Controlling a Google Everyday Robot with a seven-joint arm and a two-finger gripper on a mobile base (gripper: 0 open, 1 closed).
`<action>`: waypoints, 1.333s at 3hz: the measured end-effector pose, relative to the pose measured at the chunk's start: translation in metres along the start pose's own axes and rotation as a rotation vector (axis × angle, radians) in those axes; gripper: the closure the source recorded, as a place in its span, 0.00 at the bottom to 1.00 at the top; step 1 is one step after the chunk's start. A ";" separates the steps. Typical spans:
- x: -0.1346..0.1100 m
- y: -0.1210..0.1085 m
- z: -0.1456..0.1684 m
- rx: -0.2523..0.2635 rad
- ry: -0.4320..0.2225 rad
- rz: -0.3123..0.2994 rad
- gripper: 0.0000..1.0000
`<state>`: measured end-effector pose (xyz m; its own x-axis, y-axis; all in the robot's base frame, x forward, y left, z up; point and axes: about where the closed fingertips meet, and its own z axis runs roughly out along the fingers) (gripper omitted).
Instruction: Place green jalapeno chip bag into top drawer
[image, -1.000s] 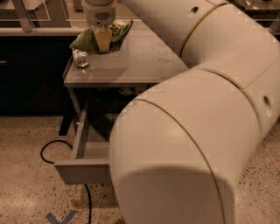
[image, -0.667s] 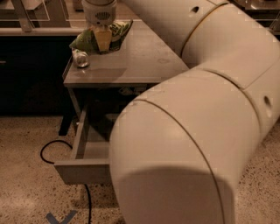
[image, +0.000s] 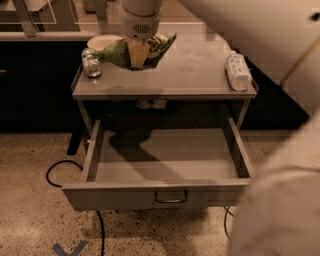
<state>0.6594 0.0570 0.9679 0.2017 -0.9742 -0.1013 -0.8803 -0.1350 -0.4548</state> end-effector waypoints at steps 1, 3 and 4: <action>0.026 0.050 -0.054 0.071 0.016 0.130 1.00; 0.036 0.082 -0.078 0.086 0.033 0.205 1.00; 0.045 0.098 -0.056 0.052 0.027 0.235 1.00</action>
Offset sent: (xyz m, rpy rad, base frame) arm -0.0485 -0.0328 0.0197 0.0486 -0.0437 -0.1016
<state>0.5584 -0.0099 0.9681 -0.0183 -0.9823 -0.1866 -0.8782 0.1050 -0.4667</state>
